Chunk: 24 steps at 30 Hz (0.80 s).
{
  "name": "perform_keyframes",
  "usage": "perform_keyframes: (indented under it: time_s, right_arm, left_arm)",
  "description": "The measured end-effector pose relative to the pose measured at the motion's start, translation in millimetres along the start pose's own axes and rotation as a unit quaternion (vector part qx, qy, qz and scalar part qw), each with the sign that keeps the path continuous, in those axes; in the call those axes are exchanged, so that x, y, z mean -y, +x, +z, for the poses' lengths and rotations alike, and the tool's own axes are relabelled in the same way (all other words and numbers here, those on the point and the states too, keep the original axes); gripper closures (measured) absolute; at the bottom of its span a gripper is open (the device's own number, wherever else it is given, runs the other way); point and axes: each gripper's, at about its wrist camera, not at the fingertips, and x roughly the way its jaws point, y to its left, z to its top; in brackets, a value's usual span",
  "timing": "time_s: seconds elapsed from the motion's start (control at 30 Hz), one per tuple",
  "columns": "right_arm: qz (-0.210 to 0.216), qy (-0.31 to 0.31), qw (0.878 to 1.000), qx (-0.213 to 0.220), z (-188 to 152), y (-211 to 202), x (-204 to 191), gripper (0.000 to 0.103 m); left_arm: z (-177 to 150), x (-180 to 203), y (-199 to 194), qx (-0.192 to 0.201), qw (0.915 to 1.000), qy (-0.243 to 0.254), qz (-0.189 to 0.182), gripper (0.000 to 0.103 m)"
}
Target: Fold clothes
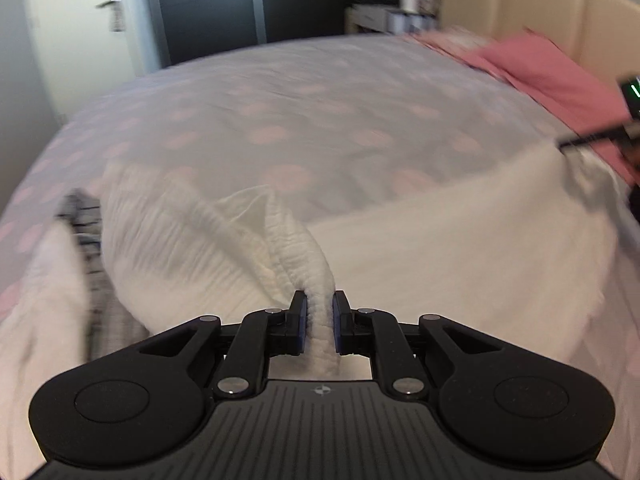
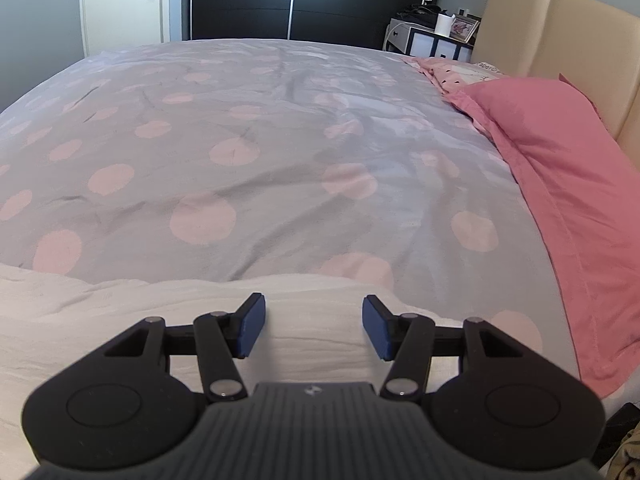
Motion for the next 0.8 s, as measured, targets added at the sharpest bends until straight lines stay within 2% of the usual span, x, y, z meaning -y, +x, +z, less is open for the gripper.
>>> perform_keyframes:
  time_s: [0.03, 0.13, 0.2, 0.27, 0.4, 0.47, 0.6, 0.63, 0.7, 0.8]
  right_arm:
    - [0.002, -0.001, 1.0, 0.0, -0.2, 0.0, -1.0, 0.046]
    - [0.006, -0.004, 1.0, -0.002, -1.0, 0.2, -3.3, 0.045]
    - [0.007, -0.005, 1.0, -0.003, -1.3, 0.5, -4.3, 0.045]
    - [0.01, -0.007, 1.0, -0.006, -1.0, 1.3, -5.5, 0.045]
    - [0.021, -0.012, 1.0, -0.008, -0.7, 0.3, -13.4, 0.045]
    - [0.044, -0.014, 0.999, -0.008, -0.3, -2.5, -23.1, 0.047]
    - [0.111, -0.034, 0.993, -0.003, 1.1, -12.7, -56.1, 0.049]
    - [0.127, -0.043, 0.991, 0.0, 0.6, -16.9, -66.8, 0.054]
    - [0.158, -0.066, 0.985, -0.001, -3.1, -23.4, -91.4, 0.054]
    - [0.204, -0.099, 0.974, -0.003, -8.7, -33.1, -128.2, 0.054]
  left_arm:
    - [-2.3, 8.5, 5.1, -0.01, 0.9998, 0.012, -0.016, 0.081]
    - [-9.1, 34.1, 20.3, -0.04, 0.996, 0.05, -0.062, 0.07]
    - [-12.9, 38.1, 17.5, -0.041, 0.9934, 0.069, -0.083, 0.061]
    - [-15.1, 34.3, 10.4, -0.034, 0.9915, 0.078, -0.099, 0.06]
    - [-17.1, 10.4, -4.2, -0.007, 0.9947, 0.068, -0.077, 0.06]
    - [-18.0, 8.7, -2.7, -0.013, 0.9947, 0.087, -0.054, 0.065]
    - [-31.5, 18.3, 1.2, -0.028, 0.988, 0.145, -0.045, 0.066]
    - [-36.1, 21.6, 2.4, -0.031, 0.9857, 0.16, -0.043, 0.066]
    - [-43.7, 28.3, 8.4, -0.035, 0.9821, 0.183, -0.027, 0.065]
    - [-50.1, 41.6, 18.1, -0.031, 0.9763, 0.212, -0.029, 0.065]
